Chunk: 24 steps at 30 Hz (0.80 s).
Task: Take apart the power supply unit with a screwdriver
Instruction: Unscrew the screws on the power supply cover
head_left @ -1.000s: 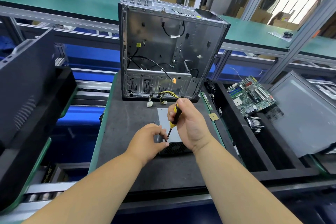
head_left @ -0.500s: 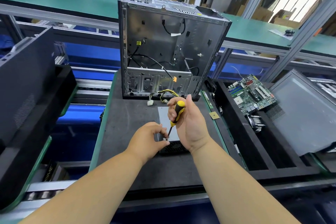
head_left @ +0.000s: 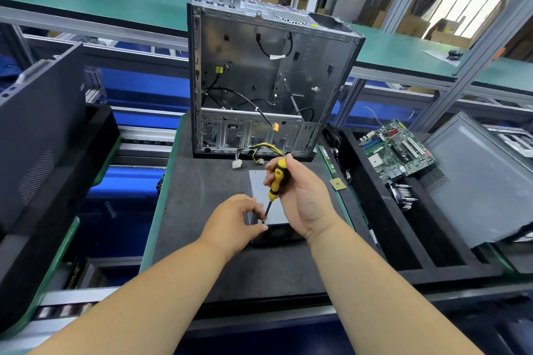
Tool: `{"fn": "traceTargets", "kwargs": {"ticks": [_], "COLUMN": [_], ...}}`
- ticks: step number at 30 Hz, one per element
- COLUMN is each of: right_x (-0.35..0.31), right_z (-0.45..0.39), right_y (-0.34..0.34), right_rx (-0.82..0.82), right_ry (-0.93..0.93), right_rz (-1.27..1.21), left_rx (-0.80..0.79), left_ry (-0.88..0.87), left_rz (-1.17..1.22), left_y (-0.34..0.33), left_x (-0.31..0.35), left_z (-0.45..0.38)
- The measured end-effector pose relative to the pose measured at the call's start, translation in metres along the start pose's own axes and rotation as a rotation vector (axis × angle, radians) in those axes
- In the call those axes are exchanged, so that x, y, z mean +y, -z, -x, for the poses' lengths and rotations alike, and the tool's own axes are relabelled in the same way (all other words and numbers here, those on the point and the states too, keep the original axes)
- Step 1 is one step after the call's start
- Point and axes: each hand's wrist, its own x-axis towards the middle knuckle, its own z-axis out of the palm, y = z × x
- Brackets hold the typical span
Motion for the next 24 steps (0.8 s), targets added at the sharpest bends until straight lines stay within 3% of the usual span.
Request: {"fn": "traceTargets", "kwargs": {"ticks": [9,19,24], "right_x": [0.0047,-0.0024,0.0023], "right_z": [-0.002,0.0005,-0.0025], "right_y": [-0.005,0.0031,0.0], "right_rx": [0.007,-0.008,0.055], "right_ry": [-0.004,-0.011,-0.055], "right_rz": [-0.111,0.017,-0.055], "left_rx": [0.003,0.008,0.014], "left_ry": [0.0,-0.03,-0.017], "left_rz": [0.032,-0.099,-0.078], "left_y": [-0.0004,0.001,-0.0004], "left_x": [-0.0005,0.004,0.0037], "left_z": [0.001,-0.0022,-0.0027]}}
